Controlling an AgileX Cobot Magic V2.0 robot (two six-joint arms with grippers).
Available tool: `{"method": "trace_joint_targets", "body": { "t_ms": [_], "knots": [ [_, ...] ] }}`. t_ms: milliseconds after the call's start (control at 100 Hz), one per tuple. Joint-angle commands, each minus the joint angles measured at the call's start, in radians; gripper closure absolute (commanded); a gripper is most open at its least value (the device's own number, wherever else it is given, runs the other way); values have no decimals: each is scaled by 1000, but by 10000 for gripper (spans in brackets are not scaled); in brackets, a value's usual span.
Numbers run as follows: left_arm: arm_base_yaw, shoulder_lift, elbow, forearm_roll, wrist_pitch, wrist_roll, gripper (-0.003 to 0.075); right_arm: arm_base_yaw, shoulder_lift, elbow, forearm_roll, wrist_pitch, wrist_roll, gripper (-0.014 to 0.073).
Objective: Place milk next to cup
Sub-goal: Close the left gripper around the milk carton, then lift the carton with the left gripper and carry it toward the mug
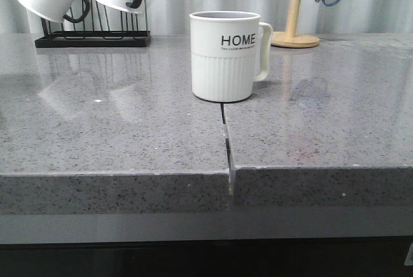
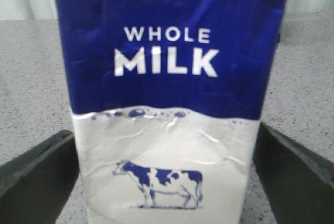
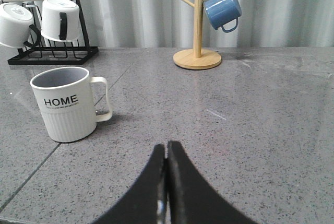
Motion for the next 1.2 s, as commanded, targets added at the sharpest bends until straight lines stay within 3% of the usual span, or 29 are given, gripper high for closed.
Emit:
{"method": "trace_joint_targets", "body": {
  "t_ms": [0,230,350,420,590,640,720,920,1070,1190],
  "knots": [
    [2,12,-50,-11,-93,0,87,-5,8,-22,0,-74,-5,660],
    [63,84,-124,32,-111,1,88,-5,8,-22,0,-74,-5,660],
    [80,115,-146,59,-146,-3,135,-5,8,-22,0,-74,-5,660],
    [80,122,-147,59,-170,-17,237,-5,8,-22,0,-74,-5,660],
    [80,122,-147,68,-185,-32,618,-5,8,-22,0,-74,-5,660],
    [76,122,-147,71,-197,-32,673,-5,8,-22,0,-74,-5,660],
    [59,118,-148,71,-204,-32,664,-5,8,-22,0,-74,-5,660],
    [-62,102,-200,57,-116,-32,554,-5,8,-22,0,-74,-5,660],
    [-190,104,-262,23,-9,-30,552,-5,8,-22,0,-74,-5,660],
    [-284,126,-299,-20,-11,0,552,-5,8,-22,0,-74,-5,660]
  ]
}}
